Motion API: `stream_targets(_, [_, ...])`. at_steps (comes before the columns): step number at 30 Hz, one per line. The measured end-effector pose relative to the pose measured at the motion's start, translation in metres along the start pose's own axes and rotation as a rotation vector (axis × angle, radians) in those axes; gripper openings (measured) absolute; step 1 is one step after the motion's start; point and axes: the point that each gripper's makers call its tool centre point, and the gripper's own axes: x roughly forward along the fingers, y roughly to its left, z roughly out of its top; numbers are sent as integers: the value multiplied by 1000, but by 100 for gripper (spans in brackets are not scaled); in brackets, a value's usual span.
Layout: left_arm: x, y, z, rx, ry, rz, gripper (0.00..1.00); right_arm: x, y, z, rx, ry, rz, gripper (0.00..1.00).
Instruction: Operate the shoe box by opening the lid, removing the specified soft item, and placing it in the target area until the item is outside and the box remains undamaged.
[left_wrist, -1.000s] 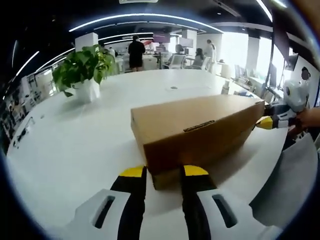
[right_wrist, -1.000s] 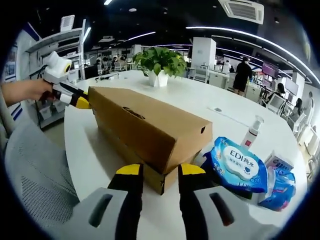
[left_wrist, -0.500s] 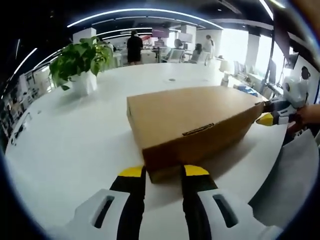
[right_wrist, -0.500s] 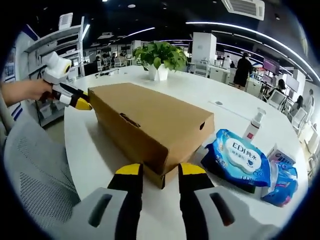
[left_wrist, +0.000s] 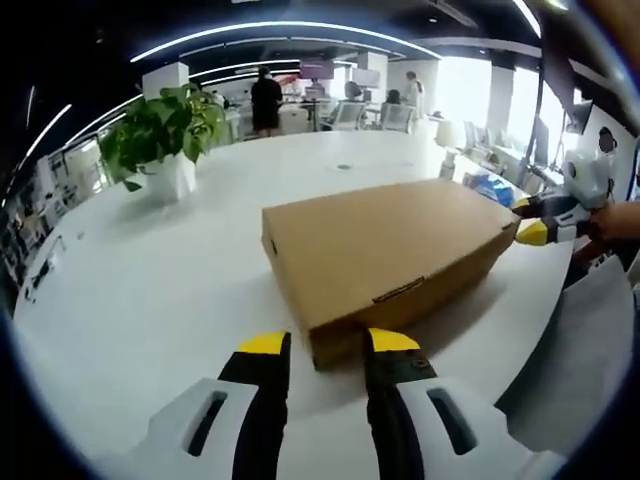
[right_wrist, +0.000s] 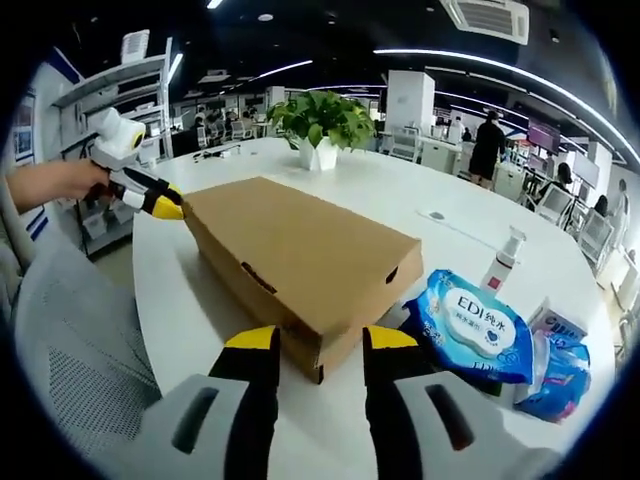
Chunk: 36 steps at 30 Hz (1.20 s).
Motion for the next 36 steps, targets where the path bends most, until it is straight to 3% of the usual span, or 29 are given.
stream_targets(8, [7,-6,-3,46,21,-19,28,7,4,-2,47,7,23,28])
stream_targets(19, [14,-4,-10,47,44,-16,27,13,5,-12,54,43,27,27])
stream_targets(26, [20,1,-6,0,38,-28,28,17,0,-10,54,37,25,27])
stream_targets(36, [36,7,6,3,42,-43,28,27,-14,-4,55,32,16,27])
